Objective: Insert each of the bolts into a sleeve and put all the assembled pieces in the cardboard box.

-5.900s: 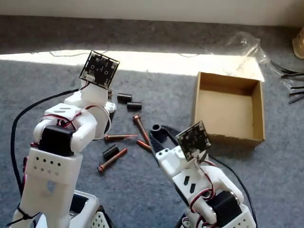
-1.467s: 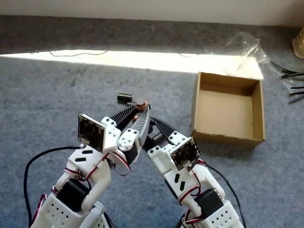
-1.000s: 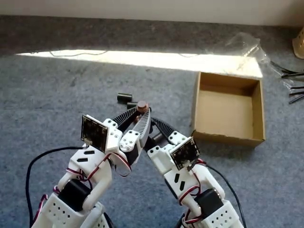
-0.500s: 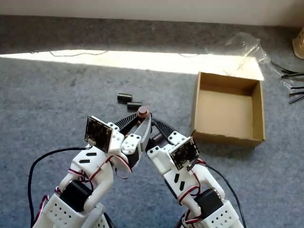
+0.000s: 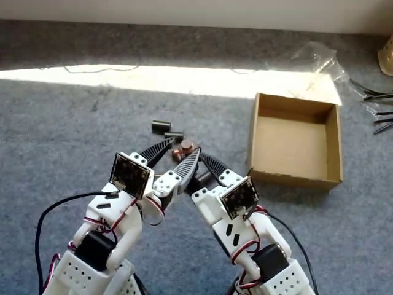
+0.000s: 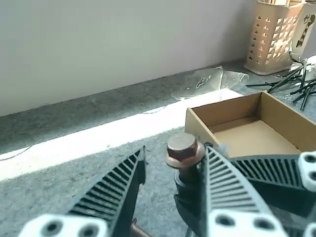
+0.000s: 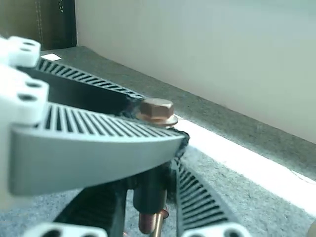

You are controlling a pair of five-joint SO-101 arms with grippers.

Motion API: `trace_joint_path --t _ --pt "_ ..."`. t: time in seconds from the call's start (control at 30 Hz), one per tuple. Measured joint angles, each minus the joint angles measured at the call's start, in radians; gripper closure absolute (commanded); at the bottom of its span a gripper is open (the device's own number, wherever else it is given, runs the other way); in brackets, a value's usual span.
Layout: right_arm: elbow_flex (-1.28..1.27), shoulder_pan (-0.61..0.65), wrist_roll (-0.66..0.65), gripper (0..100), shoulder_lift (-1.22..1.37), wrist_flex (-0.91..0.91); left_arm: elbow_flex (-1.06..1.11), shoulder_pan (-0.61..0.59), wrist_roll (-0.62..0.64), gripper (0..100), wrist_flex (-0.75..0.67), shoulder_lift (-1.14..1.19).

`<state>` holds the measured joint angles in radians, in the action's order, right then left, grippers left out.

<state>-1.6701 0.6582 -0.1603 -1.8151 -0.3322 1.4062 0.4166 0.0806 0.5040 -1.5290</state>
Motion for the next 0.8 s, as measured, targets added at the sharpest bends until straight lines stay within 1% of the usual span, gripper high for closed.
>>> trace_joint_path --t 0.07,0.2,0.63,0.8 --pt "0.0 0.0 0.0 99.5 0.0 0.0 0.0 0.0 0.0 81 0.0 0.0" --pt "0.0 0.0 0.0 99.5 0.0 0.0 0.0 0.0 -0.008 78 0.0 0.0" --pt "0.0 0.0 0.0 99.5 0.0 0.0 0.0 0.002 -0.008 78 0.0 0.0" --pt "0.0 0.0 -0.002 99.5 0.0 -0.006 0.0 0.064 -0.012 78 0.0 0.011"
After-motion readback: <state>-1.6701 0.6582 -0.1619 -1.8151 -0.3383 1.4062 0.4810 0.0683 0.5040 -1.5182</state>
